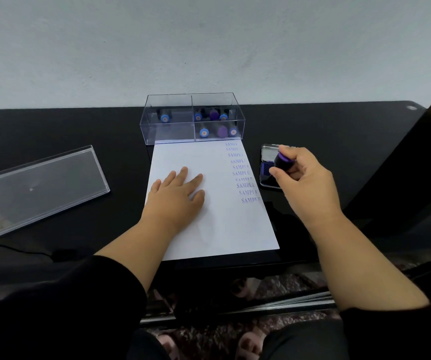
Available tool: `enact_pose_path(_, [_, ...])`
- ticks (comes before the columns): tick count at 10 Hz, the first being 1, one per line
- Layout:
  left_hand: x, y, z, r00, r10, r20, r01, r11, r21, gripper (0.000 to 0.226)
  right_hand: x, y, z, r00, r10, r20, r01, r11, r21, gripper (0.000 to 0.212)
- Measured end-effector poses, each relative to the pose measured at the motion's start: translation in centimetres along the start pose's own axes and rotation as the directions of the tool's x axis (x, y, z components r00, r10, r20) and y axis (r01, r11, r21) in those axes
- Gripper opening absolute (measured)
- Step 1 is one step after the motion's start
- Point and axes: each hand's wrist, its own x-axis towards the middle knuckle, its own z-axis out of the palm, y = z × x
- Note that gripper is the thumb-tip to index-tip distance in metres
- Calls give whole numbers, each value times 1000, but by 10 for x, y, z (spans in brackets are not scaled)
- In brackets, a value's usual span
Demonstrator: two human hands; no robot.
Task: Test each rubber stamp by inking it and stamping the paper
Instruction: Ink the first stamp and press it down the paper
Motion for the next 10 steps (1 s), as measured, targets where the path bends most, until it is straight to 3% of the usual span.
enact_pose_path(5, [0,0,-1,1000,3,7,-3,1000,-3,49,0,-1,3,1000,-15,23,16,999,-51,34])
enact_pose_path(8, [1,-2,0,1000,13,4,-12,1000,-3,48,12,8,-5,999,9,-52,-17,988,-154,34])
enact_pose_path(10, [0,-1,1,1000,15,-9,-15,1000,-6,48,24,12,0,1000,2,-24,-9,962,-274,35])
